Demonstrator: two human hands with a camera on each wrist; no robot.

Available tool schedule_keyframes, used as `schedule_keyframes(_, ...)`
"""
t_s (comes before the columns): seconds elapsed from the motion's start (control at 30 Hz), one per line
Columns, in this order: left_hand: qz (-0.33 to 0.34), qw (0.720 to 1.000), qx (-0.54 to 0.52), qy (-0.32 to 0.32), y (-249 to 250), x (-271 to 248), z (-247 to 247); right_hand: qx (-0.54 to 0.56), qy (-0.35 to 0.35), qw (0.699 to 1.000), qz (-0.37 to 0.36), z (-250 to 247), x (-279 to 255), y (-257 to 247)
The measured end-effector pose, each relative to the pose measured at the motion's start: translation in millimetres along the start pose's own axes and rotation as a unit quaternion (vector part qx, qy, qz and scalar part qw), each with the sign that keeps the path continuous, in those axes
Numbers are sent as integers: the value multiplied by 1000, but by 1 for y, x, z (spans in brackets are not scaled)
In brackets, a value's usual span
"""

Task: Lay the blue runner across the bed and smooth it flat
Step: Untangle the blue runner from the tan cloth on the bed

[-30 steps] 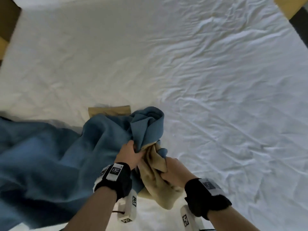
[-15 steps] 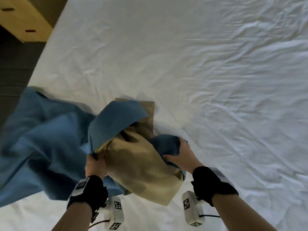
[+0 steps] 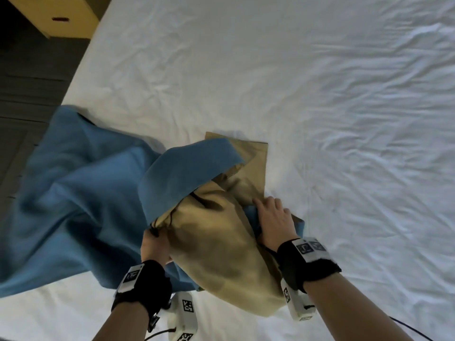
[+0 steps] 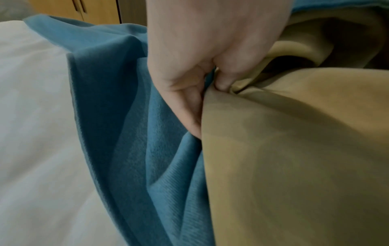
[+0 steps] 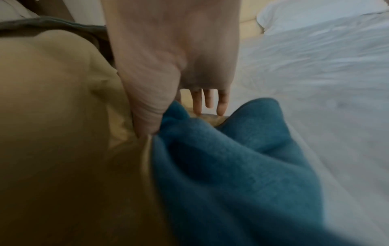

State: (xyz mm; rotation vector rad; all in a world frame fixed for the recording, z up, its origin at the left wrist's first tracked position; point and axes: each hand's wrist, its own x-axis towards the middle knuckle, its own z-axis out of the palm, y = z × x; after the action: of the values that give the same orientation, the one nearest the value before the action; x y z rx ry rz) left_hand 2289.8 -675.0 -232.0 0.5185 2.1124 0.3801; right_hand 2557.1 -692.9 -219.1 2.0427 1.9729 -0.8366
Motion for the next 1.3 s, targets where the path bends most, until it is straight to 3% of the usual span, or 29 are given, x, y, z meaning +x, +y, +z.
schedule_keyframes(0.13,-12,999,-6,-35,-3,9,-5,118,-27,992,21,-2,11,-7)
schedule_keyframes(0.27,-1,998,19,-55,-5,11,-7,305,-89,942,108,-12,9,-11)
schedule_keyframes(0.37,20,996,57,-64,-3,9,-6,318,-172,930,62,-18,-4,-20)
schedule_keyframes(0.43,39,993,99,-57,-3,6,-4,312,-187,930,47,-17,-14,-28)
schedule_keyframes(0.53,80,986,143,-43,-2,5,-3,260,-125,955,64,-14,-25,-29)
schedule_keyframes(0.63,77,982,161,-59,3,-1,1,224,-89,970,34,-11,-30,-14)
schedule_keyframes(0.73,102,977,179,-49,11,-15,9,299,-62,952,23,-16,-38,10)
schedule_keyframes(0.83,185,969,157,-42,28,-44,25,344,11,937,59,-30,-52,43)
schedule_keyframes(1.0,306,933,69,-176,73,-111,81,377,255,877,151,-85,-86,132)
schedule_keyframes(1.1,355,901,88,-232,90,-147,119,343,413,802,261,-112,-122,208)
schedule_keyframes(1.17,374,883,119,-258,91,-168,142,329,469,752,326,-119,-151,260)
schedule_keyframes(1.23,368,878,144,-270,81,-186,163,324,425,746,398,-116,-175,314)
schedule_keyframes(1.3,357,877,164,-275,65,-203,185,308,272,781,471,-103,-197,361)
